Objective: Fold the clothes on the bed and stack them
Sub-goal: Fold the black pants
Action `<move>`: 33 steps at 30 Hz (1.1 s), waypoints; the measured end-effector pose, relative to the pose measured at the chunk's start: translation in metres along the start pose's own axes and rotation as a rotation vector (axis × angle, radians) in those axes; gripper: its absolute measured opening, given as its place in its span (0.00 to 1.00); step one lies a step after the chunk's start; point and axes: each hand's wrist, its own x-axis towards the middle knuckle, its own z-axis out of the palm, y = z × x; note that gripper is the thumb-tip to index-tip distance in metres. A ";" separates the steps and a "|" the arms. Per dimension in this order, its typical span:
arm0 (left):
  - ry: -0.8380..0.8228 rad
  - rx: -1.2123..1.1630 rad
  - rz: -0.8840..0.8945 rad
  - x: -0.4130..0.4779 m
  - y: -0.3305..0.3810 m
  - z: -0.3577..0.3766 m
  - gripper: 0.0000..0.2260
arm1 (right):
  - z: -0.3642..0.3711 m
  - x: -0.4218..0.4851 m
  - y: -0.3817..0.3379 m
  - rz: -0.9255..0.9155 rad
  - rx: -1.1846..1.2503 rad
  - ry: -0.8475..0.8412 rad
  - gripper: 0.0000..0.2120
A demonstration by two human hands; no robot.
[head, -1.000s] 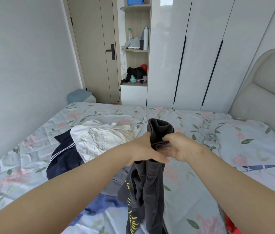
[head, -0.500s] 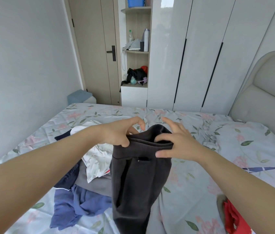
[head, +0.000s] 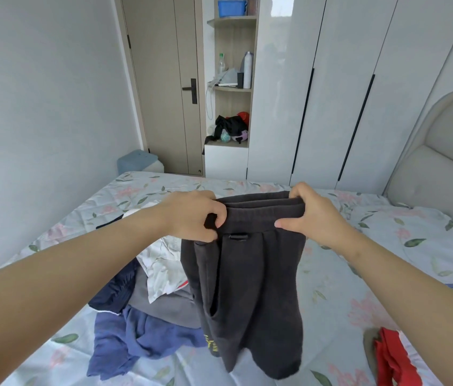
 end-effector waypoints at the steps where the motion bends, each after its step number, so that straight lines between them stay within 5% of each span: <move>1: 0.020 -0.016 0.020 0.001 -0.003 0.004 0.06 | -0.002 -0.001 0.000 0.029 0.102 -0.009 0.19; 4: 0.185 -0.253 0.088 0.003 -0.007 0.010 0.14 | -0.013 0.002 0.003 0.135 0.294 -0.050 0.34; 8: 0.297 -0.653 -0.159 0.008 0.001 0.009 0.30 | -0.033 0.003 0.008 0.203 0.365 -0.206 0.21; 13: 0.305 -0.942 -0.369 0.020 0.009 0.012 0.13 | -0.040 0.001 0.024 0.233 0.542 -0.174 0.20; 18: 0.244 -1.410 -0.391 0.035 0.017 0.023 0.14 | -0.038 0.003 0.035 0.315 0.855 -0.296 0.19; 23: 0.135 -1.823 -0.551 0.049 0.022 0.061 0.37 | -0.028 0.012 0.057 0.341 0.900 -0.186 0.26; 27: -0.073 -1.735 -0.578 0.067 0.033 0.078 0.15 | -0.026 0.025 0.069 0.384 0.776 -0.147 0.20; 33: 0.097 -1.429 -0.546 0.118 0.038 0.053 0.17 | -0.037 0.060 0.091 0.454 0.446 0.020 0.15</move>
